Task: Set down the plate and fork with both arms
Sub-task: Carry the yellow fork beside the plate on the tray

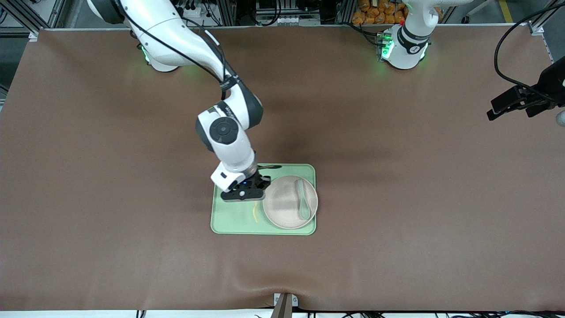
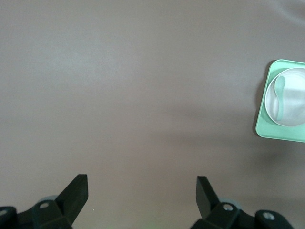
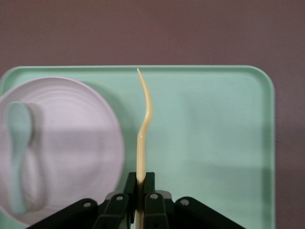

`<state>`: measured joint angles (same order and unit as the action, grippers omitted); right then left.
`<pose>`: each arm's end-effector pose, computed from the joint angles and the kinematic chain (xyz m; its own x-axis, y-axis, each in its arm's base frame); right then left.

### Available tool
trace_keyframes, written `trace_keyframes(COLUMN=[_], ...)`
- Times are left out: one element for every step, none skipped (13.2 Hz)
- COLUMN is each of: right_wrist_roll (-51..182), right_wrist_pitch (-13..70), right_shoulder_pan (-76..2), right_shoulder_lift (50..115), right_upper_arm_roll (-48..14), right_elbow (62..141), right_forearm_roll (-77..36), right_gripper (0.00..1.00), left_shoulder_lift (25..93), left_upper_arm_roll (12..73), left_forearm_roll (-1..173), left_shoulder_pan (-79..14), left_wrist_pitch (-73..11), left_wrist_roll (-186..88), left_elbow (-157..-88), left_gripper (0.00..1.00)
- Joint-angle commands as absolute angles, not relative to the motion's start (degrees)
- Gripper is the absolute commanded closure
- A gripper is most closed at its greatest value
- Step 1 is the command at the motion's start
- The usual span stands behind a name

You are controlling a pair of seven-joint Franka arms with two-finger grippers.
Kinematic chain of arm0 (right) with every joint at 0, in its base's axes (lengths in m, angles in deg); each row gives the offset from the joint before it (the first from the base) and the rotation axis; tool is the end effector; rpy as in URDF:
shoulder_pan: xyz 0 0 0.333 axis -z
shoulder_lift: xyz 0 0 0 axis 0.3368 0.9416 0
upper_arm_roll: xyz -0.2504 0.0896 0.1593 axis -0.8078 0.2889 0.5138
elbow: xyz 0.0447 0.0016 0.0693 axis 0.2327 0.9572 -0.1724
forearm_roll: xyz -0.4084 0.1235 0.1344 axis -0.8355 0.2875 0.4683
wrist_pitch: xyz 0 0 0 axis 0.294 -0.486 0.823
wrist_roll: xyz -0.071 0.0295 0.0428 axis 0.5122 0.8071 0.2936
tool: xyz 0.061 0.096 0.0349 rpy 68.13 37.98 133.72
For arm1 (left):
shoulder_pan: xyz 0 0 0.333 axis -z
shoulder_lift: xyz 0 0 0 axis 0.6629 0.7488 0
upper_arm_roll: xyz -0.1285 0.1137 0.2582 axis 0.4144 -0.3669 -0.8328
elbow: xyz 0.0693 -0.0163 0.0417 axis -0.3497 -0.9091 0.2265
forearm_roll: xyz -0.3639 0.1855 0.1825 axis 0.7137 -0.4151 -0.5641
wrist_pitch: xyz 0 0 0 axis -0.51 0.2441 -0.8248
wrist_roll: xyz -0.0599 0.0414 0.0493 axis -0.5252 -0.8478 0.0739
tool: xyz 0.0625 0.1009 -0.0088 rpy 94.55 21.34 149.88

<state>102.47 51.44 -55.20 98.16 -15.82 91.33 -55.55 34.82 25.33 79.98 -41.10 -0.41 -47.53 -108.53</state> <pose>0.6519 0.4056 0.2211 0.9852 -0.0173 0.1707 -0.0033 -0.9966 -0.0818 0.6108 -0.0240 0.6332 0.9940 0.1093 -0.0022 0.1092 -0.9923 0.0581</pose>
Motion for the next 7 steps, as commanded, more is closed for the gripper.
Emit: trace_keyframes(right_wrist_roll=[102.8,102.3,101.9,101.9,102.0,101.9,101.9], right_wrist_pitch=[57.2,60.2,62.5,63.6,63.8,63.8,63.8], right_shoulder_pan=[-53.0,-51.9,-51.6,-51.4,-51.1,-50.4,-50.4], right_shoulder_lift=[94.9,94.9,94.9,94.9,95.0,95.3,95.6], right_upper_arm_roll=[-14.9,-14.8,-14.8,-14.7,-14.7,-14.6,-14.6], right_elbow=[100.1,102.0,103.7,104.6,104.9,104.9,104.9], right_forearm_roll=[-55.8,-55.8,-55.7,-55.5,-54.2,-51.7,-49.7], right_gripper=[1.0,1.0,1.0,1.0,1.0,1.0,1.0], left_shoulder_lift=[34.2,34.2,34.3,34.3,34.3,34.3,34.3], left_upper_arm_roll=[25.2,25.1,25.1,25.1,25.1,25.1,25.1], left_forearm_roll=[79.6,79.6,79.6,79.4,79.3,79.3,79.3], left_shoulder_pan=[-41.1,-41.2,-41.2,-41.2,-41.2,-41.2,-41.2], left_wrist_pitch=[-0.4,-0.3,-0.3,-0.3,-0.4,-0.3,-0.3], left_wrist_roll=[-47.5,-47.5,-47.5,-47.5,-47.5,-47.5,-47.5], left_elbow=[-108.5,-108.5,-108.5,-108.5,-108.5,-108.5,-108.5], left_gripper=[0.0,0.0,0.0,0.0,0.0,0.0,0.0])
